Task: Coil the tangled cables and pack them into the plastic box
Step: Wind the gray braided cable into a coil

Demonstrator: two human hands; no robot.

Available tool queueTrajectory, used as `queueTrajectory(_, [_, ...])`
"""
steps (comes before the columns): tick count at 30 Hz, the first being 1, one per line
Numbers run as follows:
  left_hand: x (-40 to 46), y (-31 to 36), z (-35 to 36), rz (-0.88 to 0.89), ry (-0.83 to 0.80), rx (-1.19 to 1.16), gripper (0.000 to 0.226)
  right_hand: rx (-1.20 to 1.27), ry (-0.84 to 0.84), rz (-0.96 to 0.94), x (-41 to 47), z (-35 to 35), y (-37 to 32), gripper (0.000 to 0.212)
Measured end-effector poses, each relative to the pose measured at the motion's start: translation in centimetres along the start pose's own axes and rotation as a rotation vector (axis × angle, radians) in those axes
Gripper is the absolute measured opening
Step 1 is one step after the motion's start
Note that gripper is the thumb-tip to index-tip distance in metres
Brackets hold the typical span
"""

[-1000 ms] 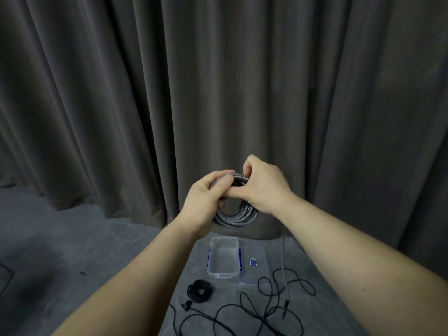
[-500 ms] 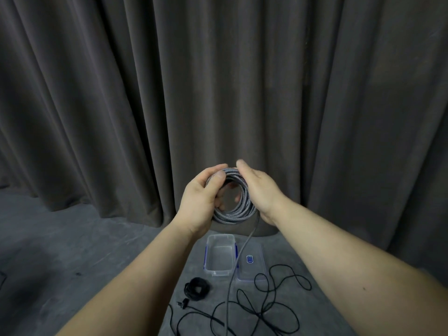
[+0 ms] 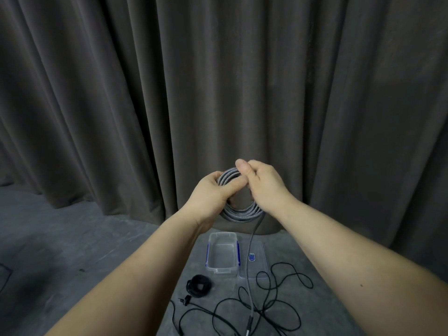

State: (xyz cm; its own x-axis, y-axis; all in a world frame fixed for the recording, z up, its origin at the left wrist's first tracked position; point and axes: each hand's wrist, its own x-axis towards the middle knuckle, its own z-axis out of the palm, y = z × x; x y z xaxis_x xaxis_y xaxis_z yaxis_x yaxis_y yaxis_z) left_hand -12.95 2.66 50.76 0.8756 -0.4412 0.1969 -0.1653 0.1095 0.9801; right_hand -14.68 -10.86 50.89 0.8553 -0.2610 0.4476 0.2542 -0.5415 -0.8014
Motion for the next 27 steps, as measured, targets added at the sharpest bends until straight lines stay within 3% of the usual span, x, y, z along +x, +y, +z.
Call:
queueTrajectory(3, [-0.2, -0.2, 0.4, 0.033, -0.002, -0.031, 0.002, 0.011, -0.028, 0.009, -0.1, 0.1, 0.0, 0.051])
queueTrajectory(11, [-0.2, -0.2, 0.6, 0.069, 0.085, -0.227, 0.021, 0.220, -0.007, -0.028, -0.1, 0.2, -0.4, 0.034])
queueTrajectory(17, [0.1, 0.2, 0.0, 0.066, 0.276, -0.269, 0.017, 0.311, -0.032, 0.158, -0.5, 0.5, 0.6, 0.037])
queueTrajectory(20, [0.5, 0.2, -1.4, 0.069, 0.334, -0.268, 0.017, 0.367, -0.163, 0.300, -1.5, -0.2, 1.6, 0.018])
queueTrajectory(22, [0.5, 0.1, -2.3, 0.044, 0.347, -0.286, 0.016, 0.290, -0.220, 0.329, -2.0, -0.8, 2.0, 0.009])
queueTrajectory(24, [0.5, -0.1, -3.1, 0.029, 0.334, -0.310, 0.015, 0.117, -0.236, 0.336, -2.1, -1.0, 3.0, 0.017])
queueTrajectory(27, [0.6, 0.0, -3.7, 0.020, 0.305, -0.352, 0.014, -0.304, -0.256, 0.334, -1.5, -1.3, 4.5, 0.019])
